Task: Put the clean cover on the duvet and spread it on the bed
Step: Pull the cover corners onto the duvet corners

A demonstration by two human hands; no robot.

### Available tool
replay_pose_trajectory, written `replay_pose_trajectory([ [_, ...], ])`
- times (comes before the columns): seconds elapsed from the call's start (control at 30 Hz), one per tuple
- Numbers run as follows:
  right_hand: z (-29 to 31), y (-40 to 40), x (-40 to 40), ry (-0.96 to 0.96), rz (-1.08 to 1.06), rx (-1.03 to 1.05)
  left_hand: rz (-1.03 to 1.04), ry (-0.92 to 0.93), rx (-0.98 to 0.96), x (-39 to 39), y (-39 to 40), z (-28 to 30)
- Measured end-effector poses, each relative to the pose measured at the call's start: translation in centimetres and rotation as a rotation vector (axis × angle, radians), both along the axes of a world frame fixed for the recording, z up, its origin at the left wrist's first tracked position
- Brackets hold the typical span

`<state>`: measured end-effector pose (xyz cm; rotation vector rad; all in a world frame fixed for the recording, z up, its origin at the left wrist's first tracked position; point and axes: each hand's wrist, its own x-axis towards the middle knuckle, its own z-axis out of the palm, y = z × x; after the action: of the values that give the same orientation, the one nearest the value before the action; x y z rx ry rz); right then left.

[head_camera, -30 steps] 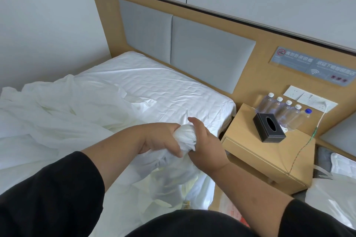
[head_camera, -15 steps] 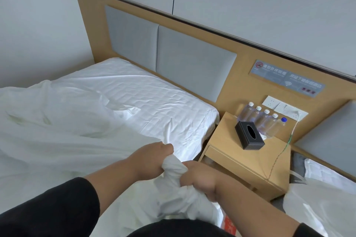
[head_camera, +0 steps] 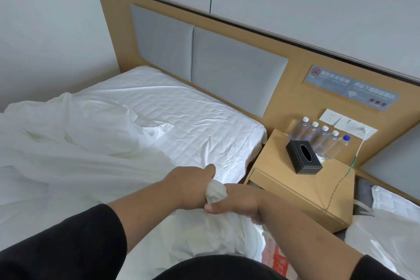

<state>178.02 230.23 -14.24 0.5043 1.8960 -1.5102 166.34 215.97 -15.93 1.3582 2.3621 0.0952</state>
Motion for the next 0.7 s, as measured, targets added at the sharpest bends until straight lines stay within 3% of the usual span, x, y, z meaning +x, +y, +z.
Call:
replay_pose_trajectory([
  [0.1, -0.4, -0.8, -0.6, 0.122, -0.055, 0.087, -0.017, 0.059, 0.078, 0.0, -0.5, 0.0],
  [0.33, -3.5, -3.0, -1.9, 0.198, -0.128, -0.162, 0.074, -0.245, 0.197, -0.7, -2.9, -0.1],
  [0.43, -4.9, -3.3, -2.6, 0.172, -0.176, -0.175, 0.109, -0.007, 0.458, -0.3, -5.9, -1.7],
  [0.5, -5.4, -3.0, -2.7, 0.158, -0.248, -0.197, 0.26, 0.217, 0.785, 0.8, -8.3, -3.7],
  [0.53, -5.5, -2.7, -2.8, 0.15, -0.276, -0.214, 0.344, 0.23, 0.882, 1.5, -9.3, -4.7],
  [0.57, -5.6, -2.3, -2.7, 0.143, -0.289, -0.241, 0.391, 0.142, 0.884, 2.4, -9.9, -5.8],
  [0.67, -5.6, -1.3, -2.2, 0.132, -0.256, -0.331, 0.386, -0.248, 0.536, 5.6, -9.0, -8.3],
  [0.7, -5.5, -1.0, -2.1, 0.121, -0.249, -0.357, 0.411, -0.321, 0.525, 6.5, -8.0, -9.0],
])
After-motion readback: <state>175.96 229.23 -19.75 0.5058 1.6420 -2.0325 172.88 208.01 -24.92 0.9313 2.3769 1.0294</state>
